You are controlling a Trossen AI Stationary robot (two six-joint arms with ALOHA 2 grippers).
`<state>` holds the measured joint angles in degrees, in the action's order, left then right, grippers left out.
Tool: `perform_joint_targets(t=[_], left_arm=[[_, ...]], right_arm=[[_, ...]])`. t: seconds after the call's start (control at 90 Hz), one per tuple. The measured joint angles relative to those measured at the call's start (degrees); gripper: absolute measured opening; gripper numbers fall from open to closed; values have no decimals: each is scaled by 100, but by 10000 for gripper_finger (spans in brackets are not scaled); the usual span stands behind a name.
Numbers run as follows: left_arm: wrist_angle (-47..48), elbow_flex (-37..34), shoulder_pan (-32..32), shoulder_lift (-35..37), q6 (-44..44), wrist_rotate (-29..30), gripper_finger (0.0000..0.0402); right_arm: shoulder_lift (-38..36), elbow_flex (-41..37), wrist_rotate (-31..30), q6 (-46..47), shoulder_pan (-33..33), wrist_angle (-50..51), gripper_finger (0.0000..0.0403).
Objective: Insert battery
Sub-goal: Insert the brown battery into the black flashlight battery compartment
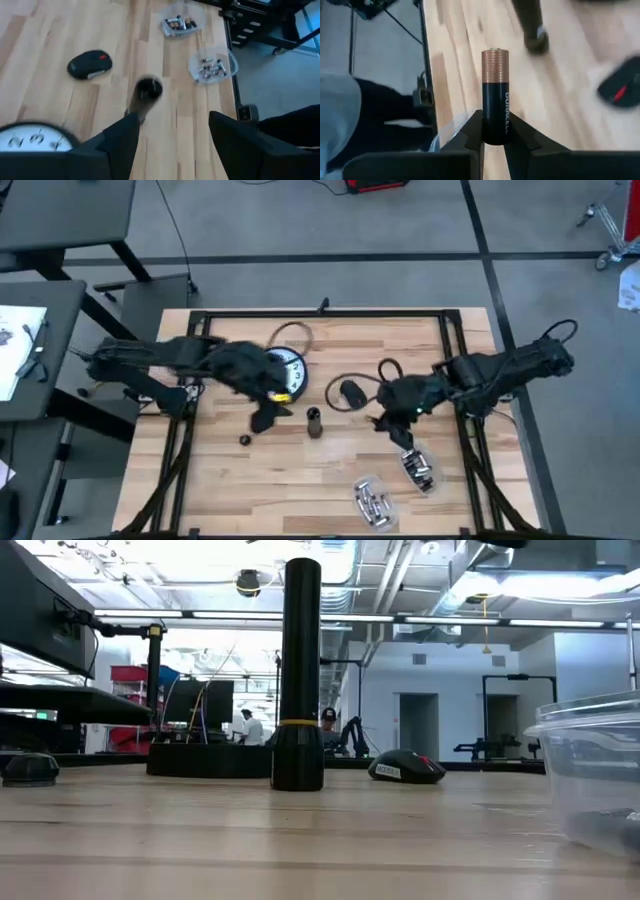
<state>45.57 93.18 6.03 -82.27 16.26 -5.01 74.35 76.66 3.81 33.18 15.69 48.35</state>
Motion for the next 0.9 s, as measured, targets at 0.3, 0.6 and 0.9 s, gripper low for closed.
perform_joint_targets(t=[0.3,0.6,0.9], left_arm=[[13,1987,-356,-1937,-195,-975,210],[-232,2907,-423,-2921,-168,-971,205],[-571,2849,-416,-2954,-71,-695,204]], right_arm=[[4,0,-237,-826,-160,-86,30],[4,0,-420,-974,-160,-89,30],[4,0,-557,-971,-160,-91,30]])
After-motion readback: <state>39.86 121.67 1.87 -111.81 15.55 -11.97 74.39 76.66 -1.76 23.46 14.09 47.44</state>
